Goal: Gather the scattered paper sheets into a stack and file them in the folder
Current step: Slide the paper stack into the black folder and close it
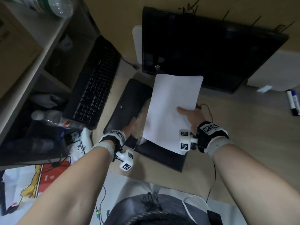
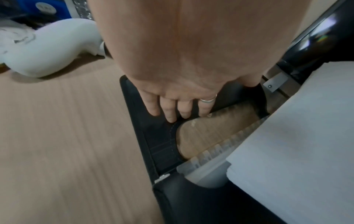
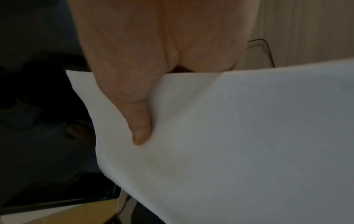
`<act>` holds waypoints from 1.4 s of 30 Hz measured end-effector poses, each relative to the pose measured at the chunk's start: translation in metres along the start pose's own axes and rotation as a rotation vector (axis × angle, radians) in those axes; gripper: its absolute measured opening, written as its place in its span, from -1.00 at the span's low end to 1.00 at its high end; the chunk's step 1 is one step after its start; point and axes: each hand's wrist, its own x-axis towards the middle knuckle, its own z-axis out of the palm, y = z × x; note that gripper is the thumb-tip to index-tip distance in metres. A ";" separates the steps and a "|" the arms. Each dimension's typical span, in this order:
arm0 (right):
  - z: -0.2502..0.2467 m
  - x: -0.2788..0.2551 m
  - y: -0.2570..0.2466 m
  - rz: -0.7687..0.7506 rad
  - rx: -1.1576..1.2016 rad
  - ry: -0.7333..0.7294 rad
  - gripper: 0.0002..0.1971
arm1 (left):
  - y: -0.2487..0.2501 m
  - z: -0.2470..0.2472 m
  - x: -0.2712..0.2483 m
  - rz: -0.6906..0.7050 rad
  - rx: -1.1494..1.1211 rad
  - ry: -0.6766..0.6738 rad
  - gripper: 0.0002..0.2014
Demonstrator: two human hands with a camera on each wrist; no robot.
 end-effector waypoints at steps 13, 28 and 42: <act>-0.042 0.007 -0.012 -0.022 -0.199 -0.271 -0.68 | 0.004 0.067 -0.036 -0.124 -0.248 -0.074 0.00; 0.027 0.032 0.013 0.060 -0.460 -0.262 -0.32 | -0.019 0.017 0.018 0.027 -0.391 -0.012 0.09; 0.071 0.037 0.050 0.145 -0.623 -0.088 -0.80 | -0.022 -0.011 0.039 0.091 -0.008 -0.008 -0.43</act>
